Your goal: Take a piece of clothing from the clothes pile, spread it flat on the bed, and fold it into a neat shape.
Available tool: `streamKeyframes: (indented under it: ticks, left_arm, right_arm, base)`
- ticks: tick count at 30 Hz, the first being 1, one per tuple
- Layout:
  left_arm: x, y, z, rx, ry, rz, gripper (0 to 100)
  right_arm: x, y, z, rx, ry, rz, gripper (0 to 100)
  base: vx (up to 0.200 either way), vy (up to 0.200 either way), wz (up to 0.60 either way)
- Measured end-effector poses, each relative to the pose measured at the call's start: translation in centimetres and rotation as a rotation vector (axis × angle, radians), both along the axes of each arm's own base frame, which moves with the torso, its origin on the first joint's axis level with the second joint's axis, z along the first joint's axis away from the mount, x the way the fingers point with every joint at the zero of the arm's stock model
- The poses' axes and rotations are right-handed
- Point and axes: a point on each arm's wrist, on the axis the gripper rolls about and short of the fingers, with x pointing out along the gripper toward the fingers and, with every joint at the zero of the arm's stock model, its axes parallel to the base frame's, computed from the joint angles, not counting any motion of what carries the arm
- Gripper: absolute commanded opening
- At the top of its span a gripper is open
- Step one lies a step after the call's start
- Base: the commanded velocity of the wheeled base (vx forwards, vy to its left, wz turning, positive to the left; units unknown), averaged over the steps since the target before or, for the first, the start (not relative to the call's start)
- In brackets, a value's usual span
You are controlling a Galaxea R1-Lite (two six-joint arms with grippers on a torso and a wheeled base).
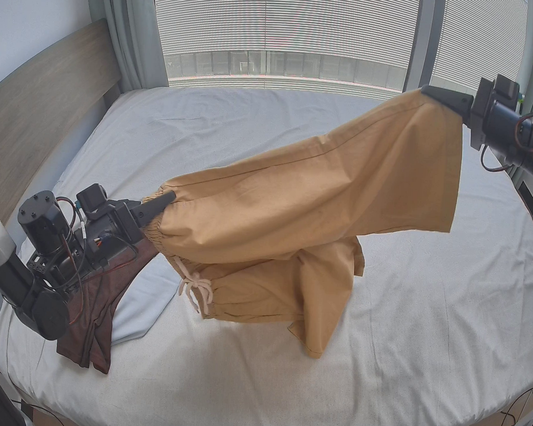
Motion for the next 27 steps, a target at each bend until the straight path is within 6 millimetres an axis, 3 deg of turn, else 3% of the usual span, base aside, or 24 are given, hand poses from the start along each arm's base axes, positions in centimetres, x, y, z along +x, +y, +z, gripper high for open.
streamKeyframes:
  ticks: [9,27]
  left_arm:
    - [-0.5,1.5,0.8,-0.005,-0.020,0.044,0]
    - [0.4,2.6,1.6,-0.006,-0.064,0.084,0]
  right_arm:
    - [2.6,0.5,-3.6,-0.031,0.103,-0.004,0]
    - [5.1,0.9,-7.8,-0.046,0.117,-0.018,0]
  base:
    - [0.000,0.000,0.00]
    - [0.000,0.000,0.00]
